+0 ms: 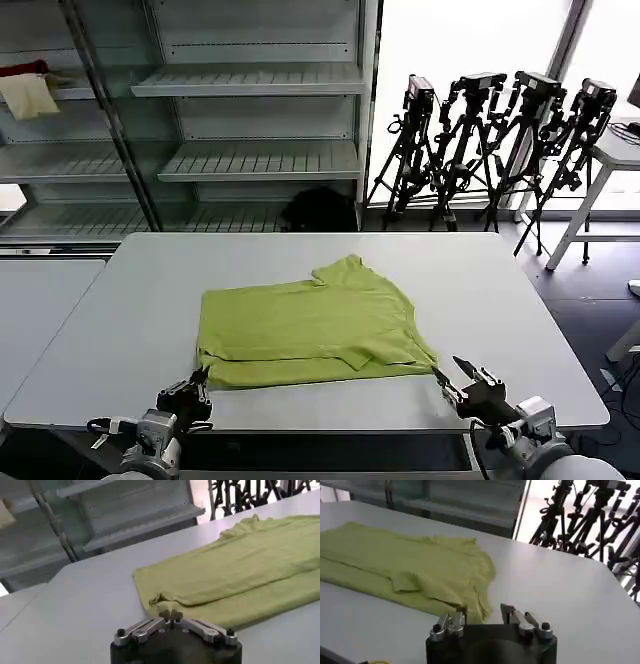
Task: Fold and organize the clothes.
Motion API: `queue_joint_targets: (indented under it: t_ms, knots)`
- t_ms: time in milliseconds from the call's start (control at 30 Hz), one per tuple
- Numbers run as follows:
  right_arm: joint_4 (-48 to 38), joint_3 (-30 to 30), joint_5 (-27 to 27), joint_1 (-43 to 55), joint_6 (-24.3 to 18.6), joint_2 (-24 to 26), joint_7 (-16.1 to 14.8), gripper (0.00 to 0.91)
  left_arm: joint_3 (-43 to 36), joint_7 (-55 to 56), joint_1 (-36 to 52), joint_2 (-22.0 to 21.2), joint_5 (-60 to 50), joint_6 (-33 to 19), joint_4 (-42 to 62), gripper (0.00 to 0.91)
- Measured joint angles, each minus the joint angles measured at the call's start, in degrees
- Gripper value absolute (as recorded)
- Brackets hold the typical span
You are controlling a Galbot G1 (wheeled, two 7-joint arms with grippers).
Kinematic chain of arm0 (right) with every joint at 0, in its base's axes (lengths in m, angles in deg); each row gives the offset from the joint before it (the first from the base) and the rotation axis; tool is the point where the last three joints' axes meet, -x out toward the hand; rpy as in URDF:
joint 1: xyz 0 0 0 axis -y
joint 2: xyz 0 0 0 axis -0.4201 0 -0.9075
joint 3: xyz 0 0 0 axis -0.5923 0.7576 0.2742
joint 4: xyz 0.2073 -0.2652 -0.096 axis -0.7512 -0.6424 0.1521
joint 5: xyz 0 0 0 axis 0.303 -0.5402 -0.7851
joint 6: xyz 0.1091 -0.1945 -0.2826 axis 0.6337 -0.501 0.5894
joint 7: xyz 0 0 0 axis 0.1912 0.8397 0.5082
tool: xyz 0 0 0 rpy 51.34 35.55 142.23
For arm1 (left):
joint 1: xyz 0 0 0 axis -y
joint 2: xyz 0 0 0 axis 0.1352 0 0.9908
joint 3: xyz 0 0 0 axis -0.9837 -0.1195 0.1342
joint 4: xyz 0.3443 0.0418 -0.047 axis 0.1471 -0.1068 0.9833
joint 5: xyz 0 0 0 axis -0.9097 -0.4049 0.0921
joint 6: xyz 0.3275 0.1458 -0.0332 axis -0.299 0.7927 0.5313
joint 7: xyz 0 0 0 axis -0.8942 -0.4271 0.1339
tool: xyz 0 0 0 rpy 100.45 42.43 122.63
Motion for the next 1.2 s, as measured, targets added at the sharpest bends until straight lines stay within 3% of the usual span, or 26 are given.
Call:
queue_joint_targets:
  t_ms: [133, 167, 200, 300, 667, 1200]
  knots:
    - [-2.13, 1.81, -0.37, 2.12, -0.33, -0.53, -0.62, 0.524, -0.27, 0.02, 0.42, 0.00, -0.05, 0.00, 0.00, 0.000]
    - [-2.68, 2.21, -0.54, 2.64, -0.40, -0.70, -0.84, 0.383, -0.37, 0.03, 0.51, 0.00, -0.05, 0.00, 0.00, 0.000]
    - [-3.21, 2.60, -0.74, 3.09, -0.44, -0.87, -1.05, 0.333, -0.43, 0.02, 0.54, 0.00, -0.05, 0.00, -0.01, 0.000]
    - [-4.72, 3.77, -1.41, 4.21, -0.62, -1.51, -1.80, 0.000, -0.50, 0.04, 0.60, -0.03, -0.06, 0.00, -0.06, 0.000]
    - [-6.49, 4.79, -2.80, 4.63, -1.55, -2.12, -4.19, 0.000, -0.45, 0.15, 0.70, 0.07, 0.02, 0.00, -0.78, 0.000]
    - [0.86, -1.78, -1.04, -3.45, 0.43, 0.68, -2.48, 0.000, 0.99, -0.10, -0.95, 1.67, 1.00, 0.01, -2.19, 0.000]
